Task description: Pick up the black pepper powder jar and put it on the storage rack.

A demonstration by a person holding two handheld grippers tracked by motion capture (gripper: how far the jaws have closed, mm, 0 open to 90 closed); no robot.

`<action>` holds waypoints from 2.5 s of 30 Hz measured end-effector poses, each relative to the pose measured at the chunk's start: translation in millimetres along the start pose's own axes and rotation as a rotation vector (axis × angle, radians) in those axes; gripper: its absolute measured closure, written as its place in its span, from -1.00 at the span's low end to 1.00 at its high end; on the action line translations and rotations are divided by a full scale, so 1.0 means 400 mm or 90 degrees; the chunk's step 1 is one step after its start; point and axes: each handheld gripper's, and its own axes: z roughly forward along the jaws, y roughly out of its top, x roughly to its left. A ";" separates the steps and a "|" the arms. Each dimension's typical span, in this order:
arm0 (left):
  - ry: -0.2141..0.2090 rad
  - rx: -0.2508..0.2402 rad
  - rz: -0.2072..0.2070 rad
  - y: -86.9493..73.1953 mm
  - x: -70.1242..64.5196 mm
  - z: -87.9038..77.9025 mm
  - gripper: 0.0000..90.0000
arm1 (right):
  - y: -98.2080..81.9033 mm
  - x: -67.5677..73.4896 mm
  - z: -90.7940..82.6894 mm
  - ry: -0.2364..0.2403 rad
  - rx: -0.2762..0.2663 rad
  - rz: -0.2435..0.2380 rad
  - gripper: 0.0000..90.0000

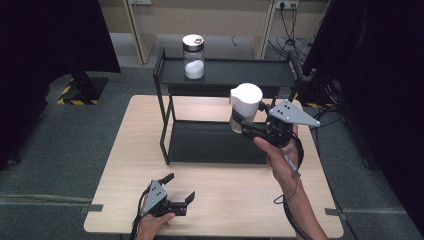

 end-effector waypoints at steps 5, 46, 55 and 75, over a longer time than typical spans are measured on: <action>-0.001 0.001 0.000 0.001 0.000 0.000 -0.99 | 0.034 -0.010 0.018 0.009 0.003 0.012 -0.32; -0.004 -0.002 0.000 0.001 0.002 -0.003 -0.99 | 0.221 -0.027 0.240 -0.085 0.024 0.003 -0.32; -0.006 -0.001 0.000 0.001 0.002 -0.003 -0.99 | 0.221 -0.032 0.287 -0.117 0.028 0.010 -0.32; -0.005 -0.003 0.002 0.001 0.002 -0.006 -0.99 | 0.192 -0.039 0.338 -0.158 0.043 0.013 -0.32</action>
